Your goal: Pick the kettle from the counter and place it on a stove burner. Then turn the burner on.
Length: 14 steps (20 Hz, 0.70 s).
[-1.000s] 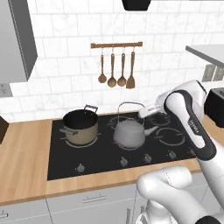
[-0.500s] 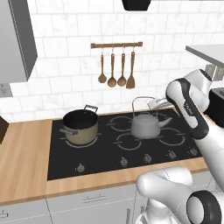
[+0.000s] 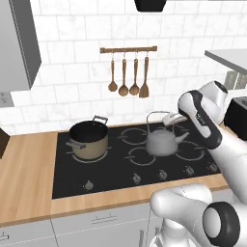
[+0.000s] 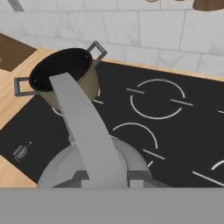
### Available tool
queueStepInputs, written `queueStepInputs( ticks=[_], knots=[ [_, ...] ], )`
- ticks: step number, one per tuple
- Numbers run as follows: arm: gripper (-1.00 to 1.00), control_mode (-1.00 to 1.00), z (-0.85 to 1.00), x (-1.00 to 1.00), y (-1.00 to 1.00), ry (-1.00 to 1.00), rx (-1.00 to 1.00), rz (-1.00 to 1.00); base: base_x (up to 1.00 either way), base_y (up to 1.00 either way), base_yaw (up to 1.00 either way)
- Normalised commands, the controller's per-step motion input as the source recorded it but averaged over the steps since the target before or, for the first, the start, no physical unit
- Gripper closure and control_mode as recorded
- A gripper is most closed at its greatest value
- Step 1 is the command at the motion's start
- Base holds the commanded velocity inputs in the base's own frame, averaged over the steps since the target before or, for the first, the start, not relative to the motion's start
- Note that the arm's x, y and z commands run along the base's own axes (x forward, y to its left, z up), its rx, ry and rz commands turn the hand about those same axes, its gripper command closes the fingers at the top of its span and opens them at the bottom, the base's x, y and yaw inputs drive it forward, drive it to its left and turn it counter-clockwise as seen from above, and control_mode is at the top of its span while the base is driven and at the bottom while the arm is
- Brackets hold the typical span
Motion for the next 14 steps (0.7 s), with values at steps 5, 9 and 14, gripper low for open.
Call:
queueStepInputs(
  ticks=[5, 9, 14],
  knots=[
    [1.0, -1.0, -0.39, 0.24, 0.02, -0.04, 0.0, 0.0, 0.0, 0.0, 0.0],
    [1.0, -1.0, -0.34, 0.33, 0.12, -0.07, 0.0, 0.0, 0.0, 0.0, 0.0],
    [1.0, -1.0, -0.25, 0.4, 0.19, -0.05, 0.0, 0.0, 0.0, 0.0, 0.0]
  ],
)
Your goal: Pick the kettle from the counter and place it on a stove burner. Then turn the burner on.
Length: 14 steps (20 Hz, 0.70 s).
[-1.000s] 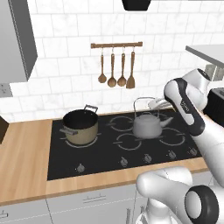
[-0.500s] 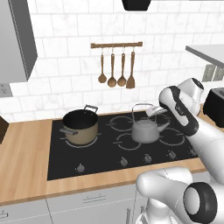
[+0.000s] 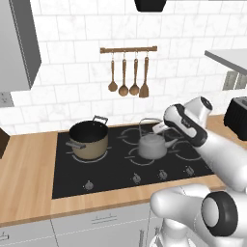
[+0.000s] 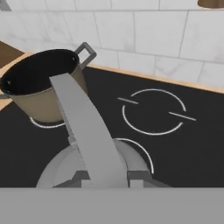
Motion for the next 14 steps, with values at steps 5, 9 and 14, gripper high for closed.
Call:
queueStepInputs(
  ticks=[5, 9, 14],
  knots=[
    [1.0, -1.0, -0.22, 0.42, 0.04, -0.03, 0.0, 0.0, 0.0, 0.0, 0.0],
    [1.0, -1.0, -0.24, 0.3, 0.0, -0.02, 0.0, 0.0, 0.0, 0.0, 0.0],
    [1.0, -1.0, -0.27, 0.09, 0.05, 0.0, -0.01, 0.0, 0.0, 0.0, 0.0]
  ],
)
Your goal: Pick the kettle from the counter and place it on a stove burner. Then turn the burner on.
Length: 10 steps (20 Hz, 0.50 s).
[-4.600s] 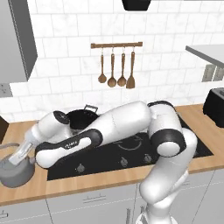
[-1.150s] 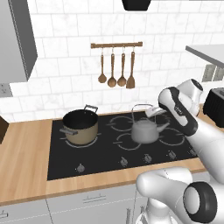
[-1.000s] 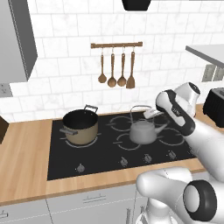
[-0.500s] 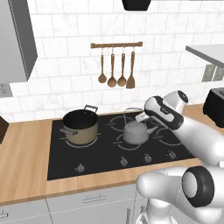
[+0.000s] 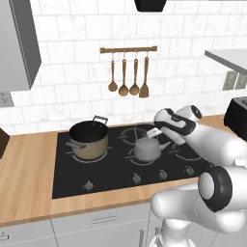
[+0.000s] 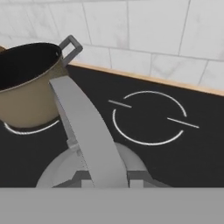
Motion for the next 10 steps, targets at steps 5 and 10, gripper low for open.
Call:
queueStepInputs(
  ticks=[5, 10],
  knots=[
    [1.0, -1.0, -0.21, 0.14, 0.14, 0.0, 0.0, 0.0, 0.0, 0.0, 0.0],
    [1.0, -1.0, -0.08, 0.24, 0.1, 0.0, 0.0, -0.01, 0.0, 0.0, 0.0]
  ],
)
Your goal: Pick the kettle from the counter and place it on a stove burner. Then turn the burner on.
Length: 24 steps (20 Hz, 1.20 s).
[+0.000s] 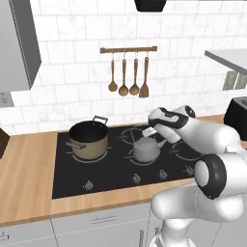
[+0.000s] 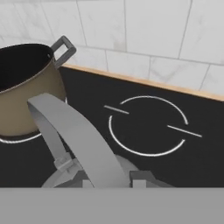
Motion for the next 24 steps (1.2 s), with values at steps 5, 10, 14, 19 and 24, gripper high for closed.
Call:
queueStepInputs(
  ticks=[5, 10, 14, 19, 24],
  knots=[
    [1.0, -1.0, -0.1, 0.1, 0.02, 0.0, 0.0, -0.02, 0.0, 0.0, 0.0],
    [1.0, -1.0, -0.14, -0.01, 0.0, 0.0, 0.0, -0.06, 0.0, 0.0, 0.0],
    [1.0, -1.0, 0.02, -0.01, 0.0, -0.01, 0.0, -0.09, 0.0, 0.0, 0.0],
    [1.0, -1.0, 0.3, -0.1, 0.0, -0.04, 0.0, -0.08, 0.0, 0.0, 0.0],
    [1.0, -1.0, 0.1, -0.04, 0.12, 0.0, 0.0, -0.07, 0.0, 0.0, 0.0]
  ],
)
